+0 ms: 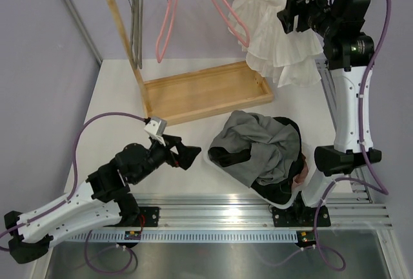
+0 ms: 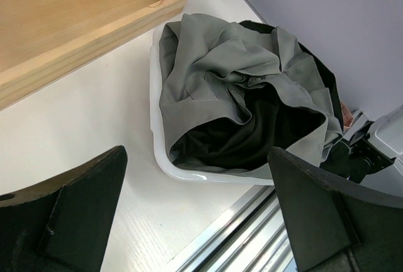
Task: Remove the skirt from the hanger
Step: Pick up the hanger from the clothesline.
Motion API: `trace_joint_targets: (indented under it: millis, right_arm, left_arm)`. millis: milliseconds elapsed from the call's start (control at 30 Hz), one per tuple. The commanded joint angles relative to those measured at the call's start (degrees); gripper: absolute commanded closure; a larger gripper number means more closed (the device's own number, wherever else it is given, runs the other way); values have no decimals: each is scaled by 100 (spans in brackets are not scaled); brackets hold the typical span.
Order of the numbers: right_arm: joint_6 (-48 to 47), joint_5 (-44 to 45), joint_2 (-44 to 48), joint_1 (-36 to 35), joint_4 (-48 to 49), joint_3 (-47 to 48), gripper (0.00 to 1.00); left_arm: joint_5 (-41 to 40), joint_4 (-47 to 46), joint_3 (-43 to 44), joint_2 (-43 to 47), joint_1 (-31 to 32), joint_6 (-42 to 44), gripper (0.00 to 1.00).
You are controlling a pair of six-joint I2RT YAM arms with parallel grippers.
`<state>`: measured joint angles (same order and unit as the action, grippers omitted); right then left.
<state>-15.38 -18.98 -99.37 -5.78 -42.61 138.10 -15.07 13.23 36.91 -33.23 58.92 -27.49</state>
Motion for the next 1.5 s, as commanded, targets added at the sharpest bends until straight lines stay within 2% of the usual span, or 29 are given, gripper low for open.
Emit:
trace_joint_targets:
  millis: [0,200,533,733,1033,1467]
  right_arm:
    - [351,114,-441,94,727,505,26]
    - [746,-184,-1048,358,947,1157,24]
    - [1810,-774,-1207,420,1123,1114,28]
    - [1775,-607,-1348,420,948,1061,30]
    - [1713,-668,-1541,420,851,1061,42]
    - [1722,-756,-1875,411,816,1034,42]
  left_arm:
    - [-180,-339,71,-43,-3,-11,1]
    - [-312,-295,45,-78,-3,24,1]
    - [-383,-348,-34,-104,-3,33,1]
    - [-383,-339,-52,-52,-3,-2,1]
    - [-383,-374,-34,-113,-3,-11,1]
    - [-347,-418,80,-298,-3,-11,1]
